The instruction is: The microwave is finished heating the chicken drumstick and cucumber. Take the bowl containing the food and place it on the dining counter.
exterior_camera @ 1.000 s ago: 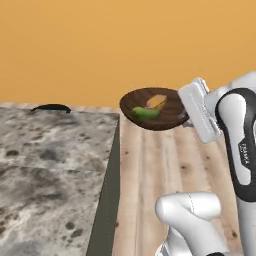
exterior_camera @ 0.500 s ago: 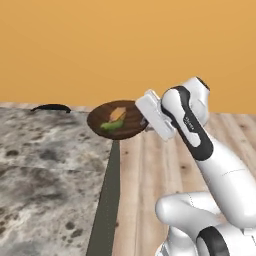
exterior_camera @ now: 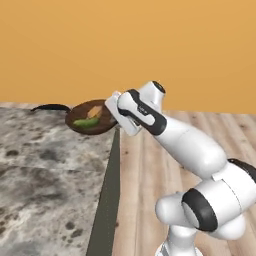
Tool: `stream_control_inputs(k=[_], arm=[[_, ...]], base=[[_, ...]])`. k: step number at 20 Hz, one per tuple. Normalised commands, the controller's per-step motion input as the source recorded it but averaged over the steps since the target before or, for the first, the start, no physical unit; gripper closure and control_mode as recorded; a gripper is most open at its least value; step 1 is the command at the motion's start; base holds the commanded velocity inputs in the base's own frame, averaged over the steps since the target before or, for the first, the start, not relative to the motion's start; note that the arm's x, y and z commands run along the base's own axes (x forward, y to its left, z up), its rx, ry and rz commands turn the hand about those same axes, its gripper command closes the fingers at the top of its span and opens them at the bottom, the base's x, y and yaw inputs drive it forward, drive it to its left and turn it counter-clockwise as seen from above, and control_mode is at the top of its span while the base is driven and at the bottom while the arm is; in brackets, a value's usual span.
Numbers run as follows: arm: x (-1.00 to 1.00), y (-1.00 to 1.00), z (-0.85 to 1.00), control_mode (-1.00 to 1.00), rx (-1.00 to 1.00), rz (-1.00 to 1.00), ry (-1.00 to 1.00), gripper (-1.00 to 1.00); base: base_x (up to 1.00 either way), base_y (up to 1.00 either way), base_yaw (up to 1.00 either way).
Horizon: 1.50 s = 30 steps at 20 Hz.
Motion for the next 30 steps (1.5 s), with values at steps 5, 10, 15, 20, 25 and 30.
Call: stream_control_inputs(k=[5, 10, 15, 20, 25, 30], arm=[[0.98, 0.49, -0.25, -1.00, -0.03, 0.00, 0.07, 1.00], [0.93, 0.28, -0.68, -1.00, -0.07, 0.00, 0.22, 1.00], [0.96, 0.37, -0.61, -1.00, -0.08, 0.00, 0.19, 1.00], [1.00, 0.62, -0.63, -1.00, -0.13, 0.00, 0.04, 1.00], [0.97, 0.52, -0.54, -1.00, -0.04, 0.00, 0.00, 1.00], [0.29, 0.13, -0.33, -1.00, 0.00, 0.00, 0.01, -1.00]], base=[[0.00, 0.00, 0.00], [0.00, 0.00, 0.00], [0.00, 0.00, 0.00], [0.00, 0.00, 0.00], [0.00, 0.00, 0.00], [0.00, 0.00, 0.00]])
